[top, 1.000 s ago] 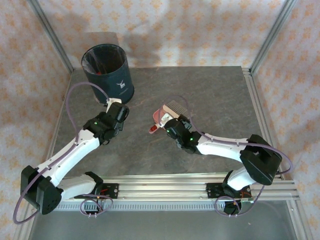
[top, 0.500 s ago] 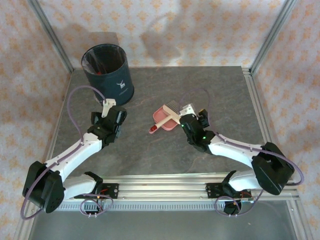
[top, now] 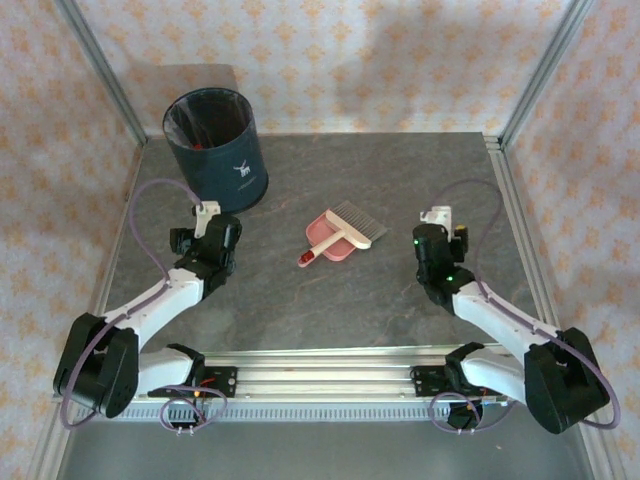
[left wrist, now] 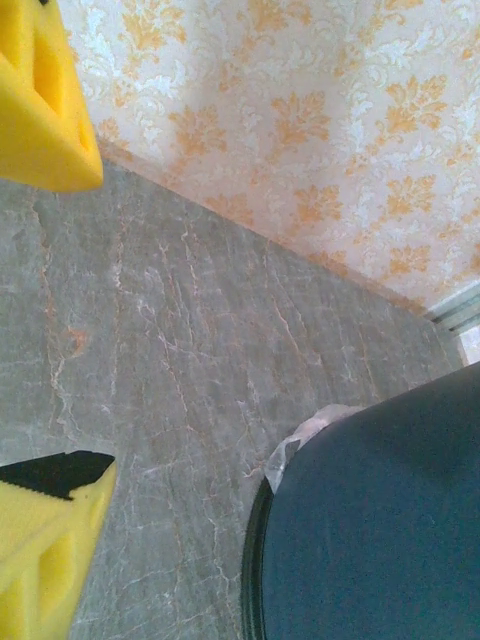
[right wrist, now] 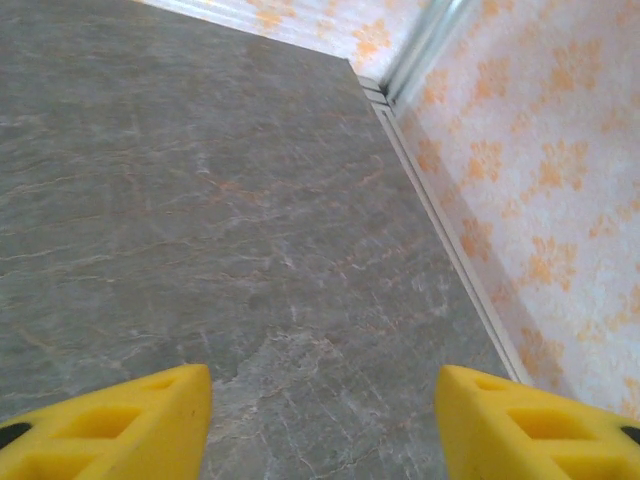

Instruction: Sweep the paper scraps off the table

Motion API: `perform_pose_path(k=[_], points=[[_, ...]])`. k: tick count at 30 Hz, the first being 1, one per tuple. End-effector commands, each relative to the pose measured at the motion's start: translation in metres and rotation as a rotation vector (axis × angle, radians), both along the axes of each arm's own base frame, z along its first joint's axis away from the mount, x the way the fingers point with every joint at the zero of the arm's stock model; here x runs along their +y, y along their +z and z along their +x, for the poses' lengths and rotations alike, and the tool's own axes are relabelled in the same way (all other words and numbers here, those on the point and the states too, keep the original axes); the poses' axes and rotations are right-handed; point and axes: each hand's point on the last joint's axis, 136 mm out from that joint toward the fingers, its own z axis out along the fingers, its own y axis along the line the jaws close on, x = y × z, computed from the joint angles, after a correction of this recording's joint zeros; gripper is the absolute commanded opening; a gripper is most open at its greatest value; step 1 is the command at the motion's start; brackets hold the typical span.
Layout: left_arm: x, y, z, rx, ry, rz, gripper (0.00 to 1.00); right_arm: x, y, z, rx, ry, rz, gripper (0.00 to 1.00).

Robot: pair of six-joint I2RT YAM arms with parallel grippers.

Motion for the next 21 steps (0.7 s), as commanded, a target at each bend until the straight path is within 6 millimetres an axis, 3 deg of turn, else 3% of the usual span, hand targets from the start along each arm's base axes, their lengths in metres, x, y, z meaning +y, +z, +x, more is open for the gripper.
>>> perform_pose_path(k=[1,6,9,16,21], points=[[0.005,-0.005,0.006,-0.047,0.012,-0.036,0.71,-0.011,-0.006,-0.003,-0.044,-0.041,0.129,0.61],[0.006,-0.017,0.012,-0.076,-0.037,-0.111,0.72,-0.029,-0.013,-0.004,-0.067,-0.079,0.208,0.63],[0.004,-0.022,0.016,-0.124,-0.076,-0.162,0.82,-0.038,-0.017,-0.003,-0.092,-0.094,0.261,0.65],[0.003,-0.039,0.025,-0.163,-0.137,-0.340,0.84,-0.049,-0.029,-0.003,-0.141,-0.116,0.349,0.70],[0.005,-0.038,0.031,-0.200,-0.157,-0.401,0.85,-0.051,-0.029,-0.003,-0.184,-0.104,0.378,0.74]])
